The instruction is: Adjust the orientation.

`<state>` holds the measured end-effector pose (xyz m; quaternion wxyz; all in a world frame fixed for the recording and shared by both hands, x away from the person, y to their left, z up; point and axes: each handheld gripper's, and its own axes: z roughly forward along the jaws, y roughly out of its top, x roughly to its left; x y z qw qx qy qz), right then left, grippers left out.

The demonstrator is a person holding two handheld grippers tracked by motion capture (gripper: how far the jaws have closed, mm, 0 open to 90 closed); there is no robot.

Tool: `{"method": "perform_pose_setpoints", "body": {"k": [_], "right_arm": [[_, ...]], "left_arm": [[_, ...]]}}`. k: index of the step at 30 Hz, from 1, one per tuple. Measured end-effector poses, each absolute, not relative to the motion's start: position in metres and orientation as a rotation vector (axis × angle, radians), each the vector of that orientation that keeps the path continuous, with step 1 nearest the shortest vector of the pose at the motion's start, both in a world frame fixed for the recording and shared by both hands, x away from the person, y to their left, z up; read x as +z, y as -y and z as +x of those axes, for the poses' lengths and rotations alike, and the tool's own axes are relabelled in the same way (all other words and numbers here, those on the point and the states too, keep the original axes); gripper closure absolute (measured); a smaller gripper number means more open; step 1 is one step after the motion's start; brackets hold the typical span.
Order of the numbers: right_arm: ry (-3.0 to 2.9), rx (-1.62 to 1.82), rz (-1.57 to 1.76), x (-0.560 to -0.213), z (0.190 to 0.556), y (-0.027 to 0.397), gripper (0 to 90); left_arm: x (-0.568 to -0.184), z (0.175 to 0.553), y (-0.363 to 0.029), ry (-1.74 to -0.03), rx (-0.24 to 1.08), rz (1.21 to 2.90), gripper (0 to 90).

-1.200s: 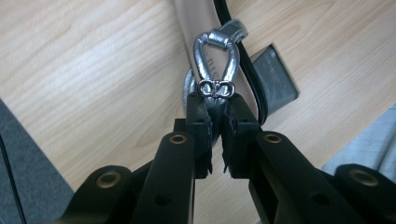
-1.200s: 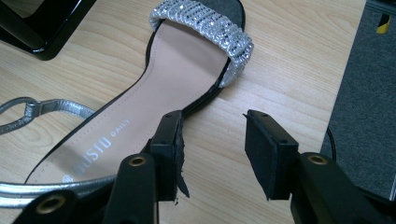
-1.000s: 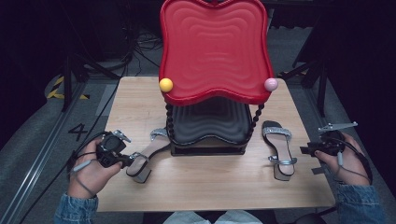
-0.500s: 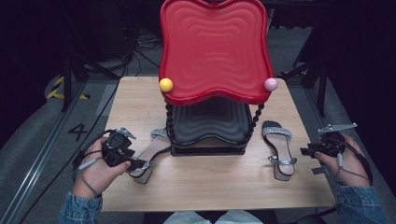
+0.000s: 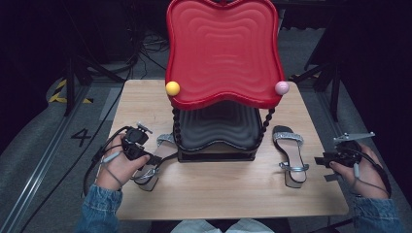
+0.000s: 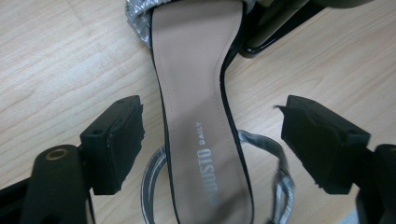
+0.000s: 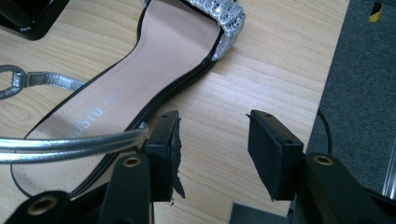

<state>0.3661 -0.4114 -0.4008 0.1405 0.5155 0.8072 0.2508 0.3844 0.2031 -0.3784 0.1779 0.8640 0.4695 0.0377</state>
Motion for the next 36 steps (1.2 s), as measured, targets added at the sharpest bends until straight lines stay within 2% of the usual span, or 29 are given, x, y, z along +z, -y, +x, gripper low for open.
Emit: {"method": "perform_pose_setpoints", "body": {"k": [4,14,17,24,27,31,36], "right_arm": [[-2.328,0.715,1.501,-0.403,0.363,0.414,54.3],[-2.342,0.696,1.501,-0.408,0.363,0.412,53.5],[-2.348,0.693,1.498,-0.409,0.364,0.411,53.4],[-2.369,0.690,1.475,-0.411,0.365,0.406,52.8],[-2.370,0.688,1.468,-0.411,0.366,0.406,52.8],[-2.370,0.688,1.469,-0.411,0.365,0.406,52.8],[-2.374,0.686,1.465,-0.411,0.366,0.405,52.7]], "left_arm": [[-0.393,0.393,-0.191,-1.420,0.067,2.485,23.2],[-0.419,0.408,-0.188,-1.405,0.021,2.548,25.3],[-0.424,0.411,-0.187,-1.413,0.060,2.591,24.2],[-0.431,0.415,-0.185,-1.381,0.056,2.622,24.1],[-0.433,0.416,-0.184,-1.380,0.037,2.620,26.8],[-0.434,0.417,-0.182,-1.357,0.006,2.628,35.5],[-0.435,0.417,-0.183,-1.377,0.006,2.607,36.8]]}}
